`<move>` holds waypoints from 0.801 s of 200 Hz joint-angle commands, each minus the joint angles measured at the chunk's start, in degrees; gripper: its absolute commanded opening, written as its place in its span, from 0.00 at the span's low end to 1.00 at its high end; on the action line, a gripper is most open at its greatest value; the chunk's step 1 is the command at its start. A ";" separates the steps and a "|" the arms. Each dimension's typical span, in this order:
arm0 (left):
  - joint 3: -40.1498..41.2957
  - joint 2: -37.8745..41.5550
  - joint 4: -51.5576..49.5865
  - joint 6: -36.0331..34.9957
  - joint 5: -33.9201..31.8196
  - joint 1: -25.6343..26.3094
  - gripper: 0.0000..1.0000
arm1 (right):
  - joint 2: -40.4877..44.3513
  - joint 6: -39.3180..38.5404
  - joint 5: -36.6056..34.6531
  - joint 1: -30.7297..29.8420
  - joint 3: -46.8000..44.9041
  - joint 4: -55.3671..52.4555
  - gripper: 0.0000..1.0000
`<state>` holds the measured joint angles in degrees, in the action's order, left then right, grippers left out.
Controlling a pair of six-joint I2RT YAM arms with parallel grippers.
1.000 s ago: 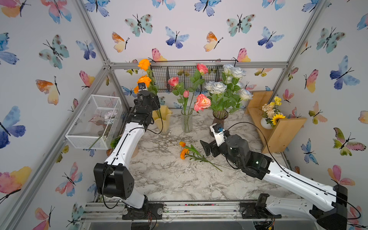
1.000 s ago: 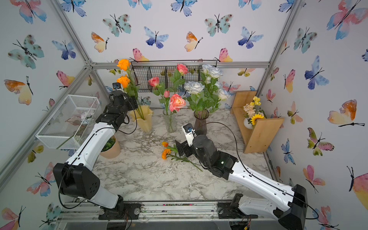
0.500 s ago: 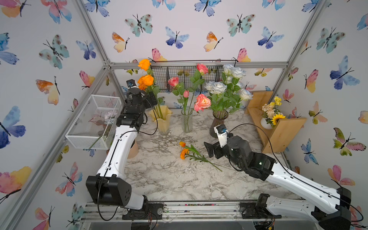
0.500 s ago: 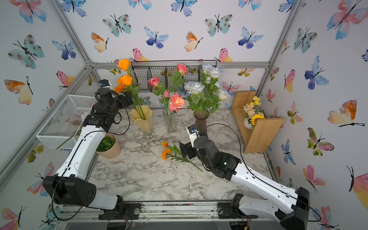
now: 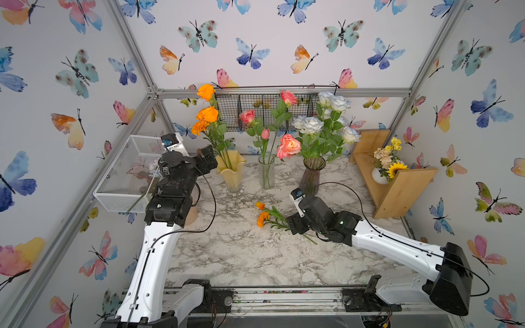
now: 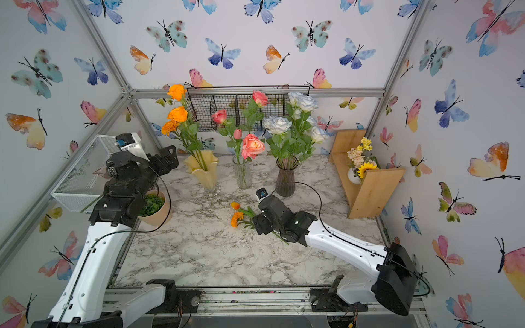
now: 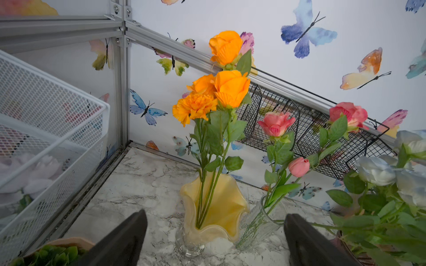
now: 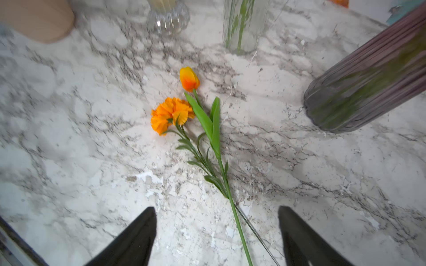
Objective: Arrange the flowers in different vases according to their colors
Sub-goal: Pick up the flower at the center of the board.
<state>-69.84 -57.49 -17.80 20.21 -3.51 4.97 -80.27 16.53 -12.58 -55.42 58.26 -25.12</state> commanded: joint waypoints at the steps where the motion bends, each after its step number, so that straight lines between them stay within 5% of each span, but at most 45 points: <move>1: 4.67 4.53 -1.63 0.97 3.84 -0.19 0.99 | -2.46 0.43 3.55 0.54 0.83 -2.58 0.65; 16: 8.26 7.39 -1.80 1.18 5.84 -0.18 0.99 | -4.32 0.52 5.66 2.38 0.54 -0.66 0.54; 79: 20.22 14.46 -2.85 2.10 11.31 -0.23 0.99 | -16.70 -2.50 18.85 10.42 6.69 2.63 0.49; 160: 24.76 14.96 -2.76 1.34 12.82 -0.06 0.99 | -29.14 -4.96 17.58 10.42 14.60 2.76 0.41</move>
<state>-45.12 -42.78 -20.88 21.93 7.03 4.97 -106.87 12.88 4.99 -44.93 70.41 -22.09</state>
